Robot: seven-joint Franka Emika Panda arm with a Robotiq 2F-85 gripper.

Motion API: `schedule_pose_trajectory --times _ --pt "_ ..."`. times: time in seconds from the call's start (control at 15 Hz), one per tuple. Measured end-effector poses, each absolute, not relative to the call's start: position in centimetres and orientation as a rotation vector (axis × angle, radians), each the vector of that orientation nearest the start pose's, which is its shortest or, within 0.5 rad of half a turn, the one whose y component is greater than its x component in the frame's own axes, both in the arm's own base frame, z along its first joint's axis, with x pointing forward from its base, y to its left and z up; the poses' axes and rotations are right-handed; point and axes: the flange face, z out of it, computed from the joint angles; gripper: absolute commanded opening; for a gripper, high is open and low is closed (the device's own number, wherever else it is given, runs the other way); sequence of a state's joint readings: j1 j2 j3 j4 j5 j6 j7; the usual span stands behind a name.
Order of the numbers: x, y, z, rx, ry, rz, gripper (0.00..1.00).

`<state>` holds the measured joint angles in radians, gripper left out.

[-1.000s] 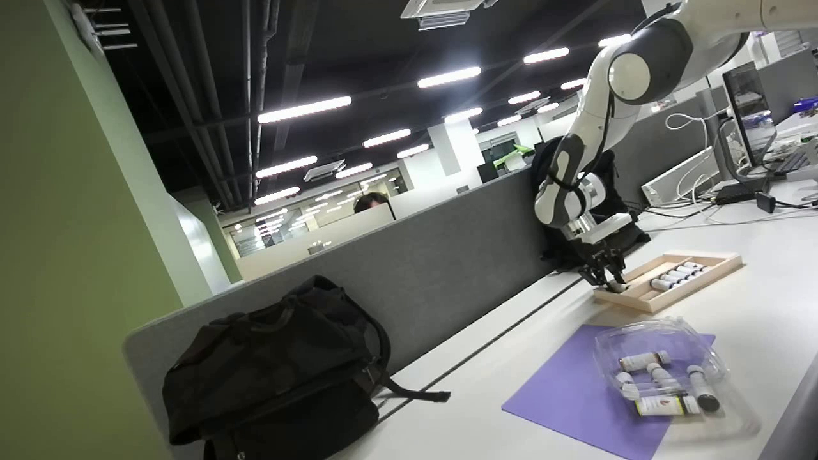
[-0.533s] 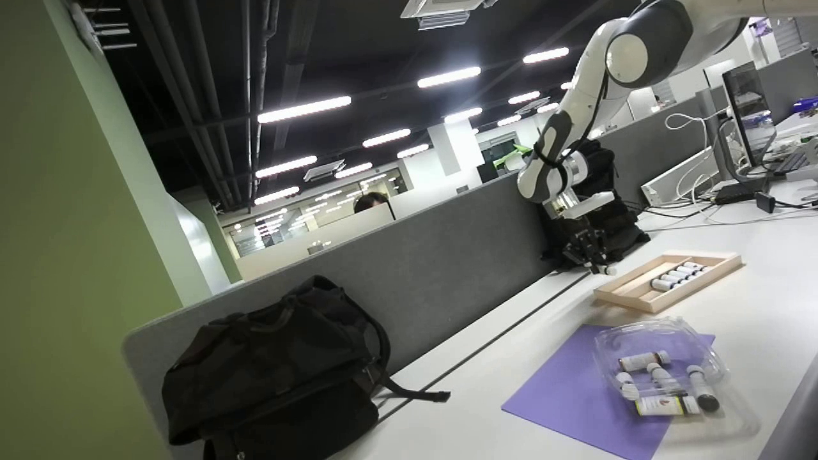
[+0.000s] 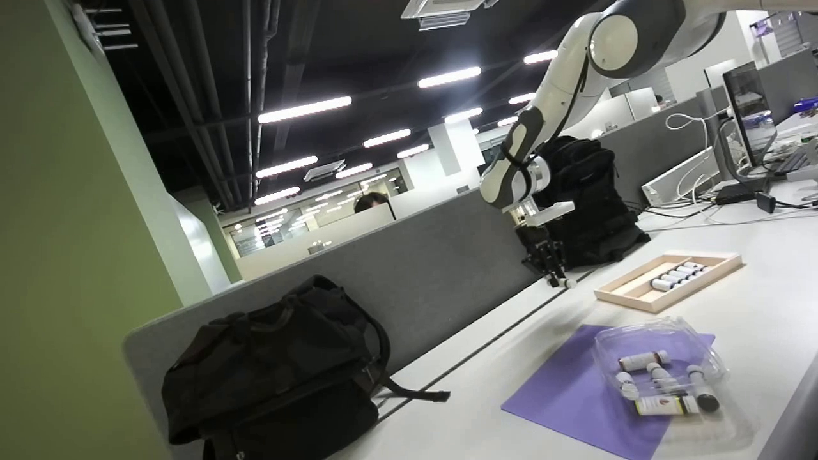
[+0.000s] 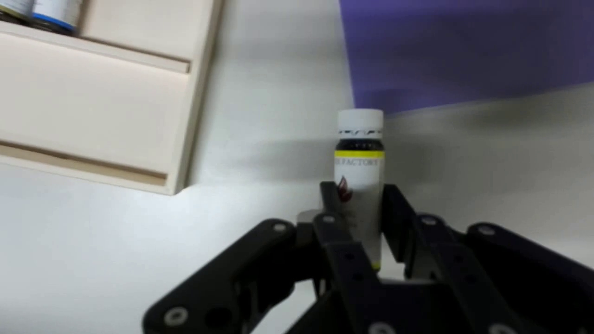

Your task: Remove the bottle from the top part of the tray and put it on the table

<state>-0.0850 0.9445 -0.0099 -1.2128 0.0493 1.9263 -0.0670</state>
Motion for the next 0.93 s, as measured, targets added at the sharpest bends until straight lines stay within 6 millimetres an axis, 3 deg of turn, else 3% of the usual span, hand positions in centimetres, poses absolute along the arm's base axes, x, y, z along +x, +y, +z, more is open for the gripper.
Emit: schedule_pose_trajectory --times 0.27,0.47,0.6,0.93 --pt "72.7 0.7 14.6 -3.102 -0.089 0.349 0.12" --pt "72.2 3.9 11.3 -3.126 -0.171 0.356 0.12" --pt "72.1 5.0 9.7 -3.148 -0.221 0.339 0.12" --pt "72.3 5.7 9.8 -3.178 -0.276 0.306 0.12"
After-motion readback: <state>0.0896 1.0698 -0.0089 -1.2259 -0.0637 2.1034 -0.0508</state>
